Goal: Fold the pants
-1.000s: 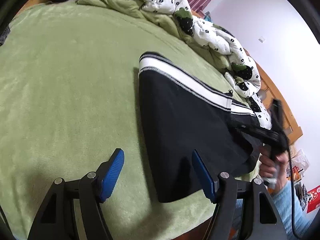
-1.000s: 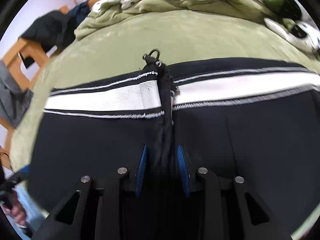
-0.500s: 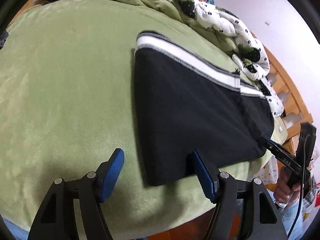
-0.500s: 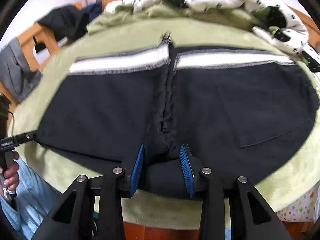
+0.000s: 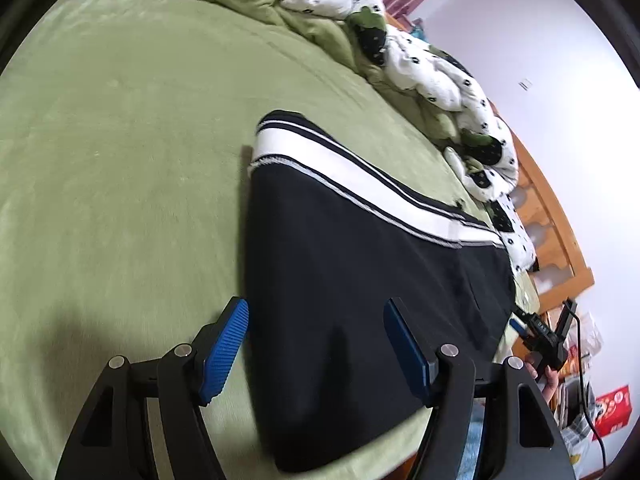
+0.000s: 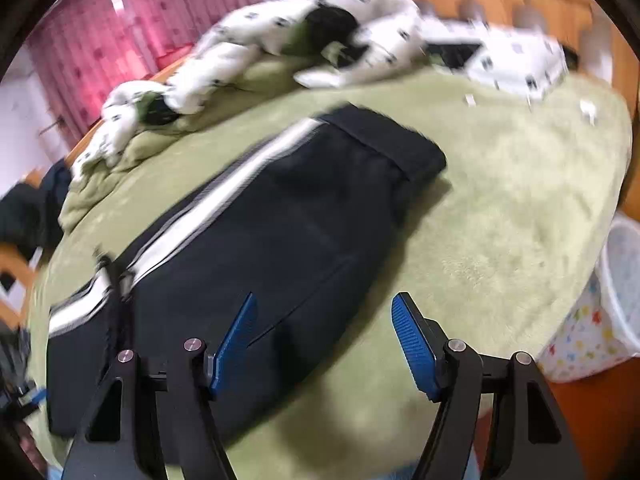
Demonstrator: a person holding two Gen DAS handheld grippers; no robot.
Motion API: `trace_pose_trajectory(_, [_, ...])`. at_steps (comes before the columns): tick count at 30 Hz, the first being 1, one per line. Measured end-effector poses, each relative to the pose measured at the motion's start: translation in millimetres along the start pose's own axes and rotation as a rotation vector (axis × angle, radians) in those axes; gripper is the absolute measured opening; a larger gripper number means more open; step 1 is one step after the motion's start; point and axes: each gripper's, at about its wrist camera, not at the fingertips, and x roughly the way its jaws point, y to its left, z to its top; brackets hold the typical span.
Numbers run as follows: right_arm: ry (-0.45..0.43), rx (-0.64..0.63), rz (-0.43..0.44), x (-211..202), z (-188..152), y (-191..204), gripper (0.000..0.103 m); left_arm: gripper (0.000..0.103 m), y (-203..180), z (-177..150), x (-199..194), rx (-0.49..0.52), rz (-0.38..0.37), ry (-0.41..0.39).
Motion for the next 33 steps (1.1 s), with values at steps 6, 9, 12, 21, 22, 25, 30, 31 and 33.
trace_pose_trajectory(6, [0.052,0.036,0.108,56.5,30.7,-17.0,0.07,0.068,14.9,23.8,39.3,-0.021,-0.038,0.085])
trace_pose_trajectory(9, [0.037,0.047,0.148,75.6,50.5,-17.2,0.071,0.067,10.5,34.8,50.4,0.021,-0.064,0.085])
trace_pose_trajectory(12, [0.021,0.094,0.158,87.8,63.8,-16.3,0.071,0.065,11.9,41.9,59.3,-0.018,-0.098,0.075])
trace_pose_trajectory(21, [-0.156,0.071,0.067,33.3,82.2,33.2,0.015,0.011,-9.0,53.7,29.3,-0.065,-0.122,-0.06])
trace_pose_trajectory(22, [-0.181,0.054,0.065,22.6,85.9,48.4,0.014,0.011,-15.2,56.7,21.8,-0.043,-0.121,-0.085])
trace_pose_trajectory(25, [-0.249,-0.01,0.086,-11.7,96.9,96.6,0.014,0.009,-24.1,75.4,0.0,-0.008,-0.162,-0.125])
trace_pose_trajectory(30, [-0.323,-0.105,0.178,-55.1,110.8,169.3,0.013,0.009,-4.5,112.2,-31.5,-0.029,-0.132,-0.165])
trace_pose_trajectory(31, [-0.333,-0.127,0.207,-62.2,111.0,186.4,0.013,0.009,1.1,117.8,-40.7,-0.027,-0.12,-0.177])
trace_pose_trajectory(33, [-0.338,-0.154,0.254,-68.3,107.9,208.6,0.013,0.009,19.2,130.7,-69.2,-0.012,-0.085,-0.213])
